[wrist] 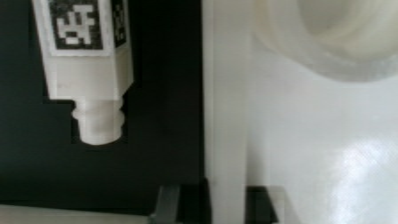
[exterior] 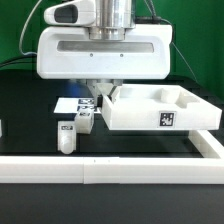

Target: Assemble one leg

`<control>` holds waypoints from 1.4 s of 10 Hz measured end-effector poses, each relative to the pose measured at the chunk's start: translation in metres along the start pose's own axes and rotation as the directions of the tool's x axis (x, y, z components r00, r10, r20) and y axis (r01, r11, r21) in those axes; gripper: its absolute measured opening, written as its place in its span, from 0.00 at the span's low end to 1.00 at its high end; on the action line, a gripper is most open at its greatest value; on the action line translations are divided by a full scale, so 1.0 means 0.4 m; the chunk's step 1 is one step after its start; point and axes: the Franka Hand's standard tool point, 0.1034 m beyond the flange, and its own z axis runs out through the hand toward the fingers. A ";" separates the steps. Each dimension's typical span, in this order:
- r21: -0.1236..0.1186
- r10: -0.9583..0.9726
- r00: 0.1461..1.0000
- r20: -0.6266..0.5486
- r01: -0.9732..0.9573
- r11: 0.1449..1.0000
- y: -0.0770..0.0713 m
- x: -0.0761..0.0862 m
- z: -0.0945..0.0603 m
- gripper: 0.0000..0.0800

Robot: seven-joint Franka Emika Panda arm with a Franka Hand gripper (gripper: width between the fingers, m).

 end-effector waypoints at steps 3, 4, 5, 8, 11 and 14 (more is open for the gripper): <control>0.002 0.016 1.000 0.009 -0.016 1.000 0.000 -0.006 0.014 0.06; 0.005 0.073 0.997 0.031 -0.073 0.997 0.004 -0.019 0.048 0.06; 0.013 0.142 0.988 0.053 -0.143 0.990 0.001 -0.036 0.082 0.06; -0.024 0.204 0.977 0.057 -0.203 0.979 -0.028 -0.083 0.154 0.06; -0.025 0.198 0.979 0.053 -0.197 0.980 -0.026 -0.056 0.172 0.06; -0.026 0.159 0.987 0.032 -0.158 0.987 -0.024 -0.019 0.175 0.06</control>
Offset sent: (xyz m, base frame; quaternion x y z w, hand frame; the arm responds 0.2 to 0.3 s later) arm 0.0025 -0.0227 -0.0371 -0.0331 -0.0520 0.1266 0.9900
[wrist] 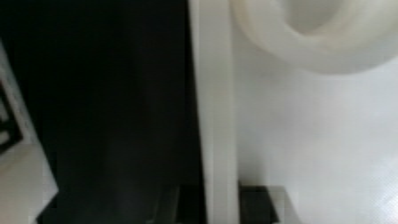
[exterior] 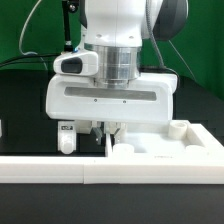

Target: Assemble one leg

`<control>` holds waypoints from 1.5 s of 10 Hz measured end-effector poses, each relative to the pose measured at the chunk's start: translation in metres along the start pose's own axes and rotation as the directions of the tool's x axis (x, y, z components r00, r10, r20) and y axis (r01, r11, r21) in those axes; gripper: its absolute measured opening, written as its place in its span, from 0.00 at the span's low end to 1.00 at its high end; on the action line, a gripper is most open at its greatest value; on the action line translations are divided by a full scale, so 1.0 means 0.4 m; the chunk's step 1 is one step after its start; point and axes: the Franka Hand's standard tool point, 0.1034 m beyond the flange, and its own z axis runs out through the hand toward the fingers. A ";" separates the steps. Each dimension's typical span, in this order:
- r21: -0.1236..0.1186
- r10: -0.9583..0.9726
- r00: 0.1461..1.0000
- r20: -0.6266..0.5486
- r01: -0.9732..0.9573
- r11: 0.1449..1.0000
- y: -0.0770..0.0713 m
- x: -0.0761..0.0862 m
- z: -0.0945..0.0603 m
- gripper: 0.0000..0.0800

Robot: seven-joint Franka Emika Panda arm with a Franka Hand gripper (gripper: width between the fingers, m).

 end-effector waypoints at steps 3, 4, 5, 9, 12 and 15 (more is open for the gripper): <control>0.013 -0.031 0.999 -0.018 0.031 0.999 0.003 0.010 0.001 0.06; 0.013 -0.034 0.999 -0.018 0.034 0.999 0.003 0.010 0.001 0.06; 0.013 -0.035 0.999 -0.018 0.035 0.999 0.003 0.010 0.001 0.06; 0.020 -0.047 0.999 0.009 0.046 0.999 -0.014 0.007 -0.052 0.30; 0.038 -0.040 0.999 0.032 0.038 0.999 -0.062 -0.019 -0.225 0.64; 0.039 -0.058 0.998 0.023 0.057 0.998 -0.080 -0.034 -0.227 0.81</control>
Offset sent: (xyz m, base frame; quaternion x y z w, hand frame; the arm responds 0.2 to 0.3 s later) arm 0.0000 0.0000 0.0000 0.0000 0.0000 0.0000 1.0000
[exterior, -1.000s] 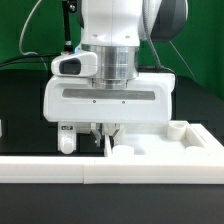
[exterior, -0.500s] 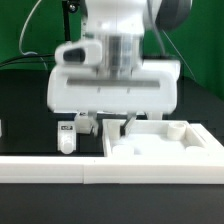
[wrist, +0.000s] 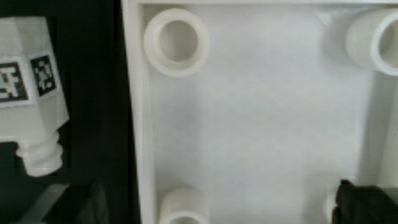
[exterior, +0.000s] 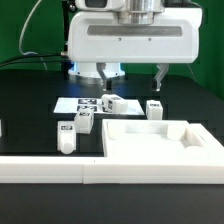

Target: Assemble one leg

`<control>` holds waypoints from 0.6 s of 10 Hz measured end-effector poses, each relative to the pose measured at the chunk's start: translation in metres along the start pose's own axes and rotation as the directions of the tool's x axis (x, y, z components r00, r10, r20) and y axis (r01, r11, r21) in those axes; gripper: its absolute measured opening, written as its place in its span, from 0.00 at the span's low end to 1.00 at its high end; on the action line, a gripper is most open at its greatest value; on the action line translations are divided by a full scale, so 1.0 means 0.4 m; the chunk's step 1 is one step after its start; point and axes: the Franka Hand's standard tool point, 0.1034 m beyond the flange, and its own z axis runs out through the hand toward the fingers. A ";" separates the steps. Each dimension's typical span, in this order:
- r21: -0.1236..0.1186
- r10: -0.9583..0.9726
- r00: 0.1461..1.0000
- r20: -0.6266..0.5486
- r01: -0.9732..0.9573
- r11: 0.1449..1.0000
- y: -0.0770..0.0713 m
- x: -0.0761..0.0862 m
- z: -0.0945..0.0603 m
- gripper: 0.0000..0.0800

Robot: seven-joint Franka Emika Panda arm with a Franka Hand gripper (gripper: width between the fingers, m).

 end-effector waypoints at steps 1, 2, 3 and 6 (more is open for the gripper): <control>0.000 -0.001 1.000 0.001 0.001 1.000 -0.001 -0.001 0.001 0.81; 0.001 0.031 0.999 -0.011 -0.031 1.000 -0.017 -0.006 0.006 0.81; 0.006 0.040 0.999 -0.023 -0.040 0.999 -0.071 -0.035 0.022 0.81; 0.009 0.007 0.999 -0.039 -0.007 1.000 -0.246 -0.109 0.035 0.81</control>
Offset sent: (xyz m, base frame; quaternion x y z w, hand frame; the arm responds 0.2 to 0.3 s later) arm -0.0418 0.0676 -0.0057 -0.0215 0.0444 0.0100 0.9987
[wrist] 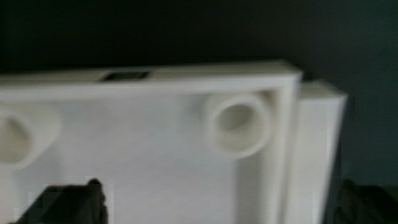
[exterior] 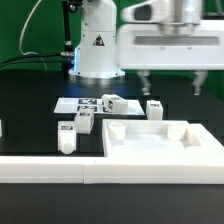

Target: Assemble one leg

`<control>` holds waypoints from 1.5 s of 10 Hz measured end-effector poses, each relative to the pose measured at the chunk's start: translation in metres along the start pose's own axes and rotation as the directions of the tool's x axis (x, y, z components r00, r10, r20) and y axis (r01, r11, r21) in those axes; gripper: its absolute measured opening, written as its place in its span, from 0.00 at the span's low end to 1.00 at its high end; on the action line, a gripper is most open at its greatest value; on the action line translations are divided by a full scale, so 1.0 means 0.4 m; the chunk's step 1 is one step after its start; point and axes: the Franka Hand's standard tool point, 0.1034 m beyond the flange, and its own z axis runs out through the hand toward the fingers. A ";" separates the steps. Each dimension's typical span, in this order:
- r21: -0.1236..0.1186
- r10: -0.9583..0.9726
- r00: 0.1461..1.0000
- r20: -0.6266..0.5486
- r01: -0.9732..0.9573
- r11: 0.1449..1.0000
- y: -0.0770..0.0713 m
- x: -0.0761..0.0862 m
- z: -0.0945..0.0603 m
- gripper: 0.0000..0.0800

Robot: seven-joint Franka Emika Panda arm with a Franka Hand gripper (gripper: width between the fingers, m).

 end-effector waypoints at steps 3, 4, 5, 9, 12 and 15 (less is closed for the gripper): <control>0.004 0.000 1.000 0.017 0.000 1.000 0.022 0.004 0.001 0.81; -0.005 0.005 0.995 0.095 -0.005 1.000 0.024 -0.017 0.003 0.81; -0.018 0.024 0.978 0.207 -0.021 1.000 0.019 -0.043 0.004 0.81; -0.047 0.020 0.887 0.461 0.002 0.999 0.016 -0.064 -0.006 0.81; -0.065 0.036 0.800 0.598 0.004 0.998 0.030 -0.079 0.002 0.81; -0.059 0.070 0.741 0.668 -0.041 0.997 0.046 -0.095 0.024 0.81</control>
Offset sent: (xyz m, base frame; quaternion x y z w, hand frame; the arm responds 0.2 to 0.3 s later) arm 0.0000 0.0000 0.0000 0.0000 -0.1296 0.0000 0.9916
